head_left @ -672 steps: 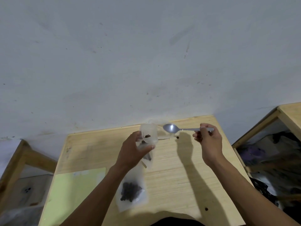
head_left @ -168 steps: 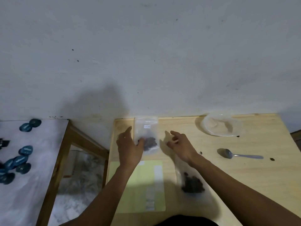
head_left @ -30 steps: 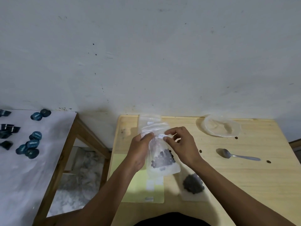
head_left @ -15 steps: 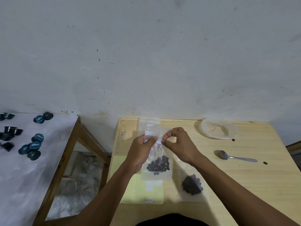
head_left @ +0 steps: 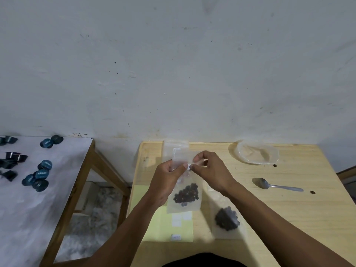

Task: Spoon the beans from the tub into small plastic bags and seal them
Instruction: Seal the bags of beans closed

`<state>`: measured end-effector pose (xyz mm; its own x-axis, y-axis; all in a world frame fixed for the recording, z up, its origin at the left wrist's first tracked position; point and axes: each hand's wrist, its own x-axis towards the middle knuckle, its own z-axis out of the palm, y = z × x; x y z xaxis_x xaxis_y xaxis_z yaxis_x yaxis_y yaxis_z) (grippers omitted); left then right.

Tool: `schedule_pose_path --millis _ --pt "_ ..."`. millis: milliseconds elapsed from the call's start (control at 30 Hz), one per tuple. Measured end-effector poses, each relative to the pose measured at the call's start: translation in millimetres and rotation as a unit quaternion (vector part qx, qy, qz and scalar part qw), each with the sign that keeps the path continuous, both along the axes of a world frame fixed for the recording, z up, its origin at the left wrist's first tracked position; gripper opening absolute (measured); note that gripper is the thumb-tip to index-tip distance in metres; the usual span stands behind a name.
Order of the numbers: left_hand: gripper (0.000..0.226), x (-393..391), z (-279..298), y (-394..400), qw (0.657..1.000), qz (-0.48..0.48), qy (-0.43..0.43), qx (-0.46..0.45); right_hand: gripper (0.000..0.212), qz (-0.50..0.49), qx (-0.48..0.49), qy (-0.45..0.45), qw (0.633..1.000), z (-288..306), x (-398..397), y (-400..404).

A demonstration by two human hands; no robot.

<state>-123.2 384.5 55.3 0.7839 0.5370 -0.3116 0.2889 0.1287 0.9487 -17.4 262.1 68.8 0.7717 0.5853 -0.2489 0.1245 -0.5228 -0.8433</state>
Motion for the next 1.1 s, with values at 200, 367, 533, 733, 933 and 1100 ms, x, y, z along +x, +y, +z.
schedule_pose_path --millis 200,367,533,733,933,1100 --pt "0.012 3 -4 0 0.999 0.04 0.03 0.014 0.063 -0.139 0.111 0.26 0.949 -8 -5 -1" --pt "0.013 4 -17 0 0.997 0.045 0.06 -0.009 0.059 -0.168 0.134 0.298 0.93 -21 -8 0" --pt "0.006 10 -31 14 0.987 0.12 0.089 -0.063 0.056 -0.118 0.089 0.344 0.927 -42 -13 -3" --pt "0.031 19 -58 29 0.983 0.062 0.17 -0.008 0.059 -0.15 0.085 0.299 0.939 -56 -6 11" --pt "0.051 29 -80 42 0.95 -0.006 0.225 0.217 0.062 -0.16 0.044 0.214 0.963 -80 12 41" --pt "0.067 46 -103 64 0.934 -0.027 0.241 0.26 0.081 -0.12 0.026 0.172 0.978 -90 24 64"
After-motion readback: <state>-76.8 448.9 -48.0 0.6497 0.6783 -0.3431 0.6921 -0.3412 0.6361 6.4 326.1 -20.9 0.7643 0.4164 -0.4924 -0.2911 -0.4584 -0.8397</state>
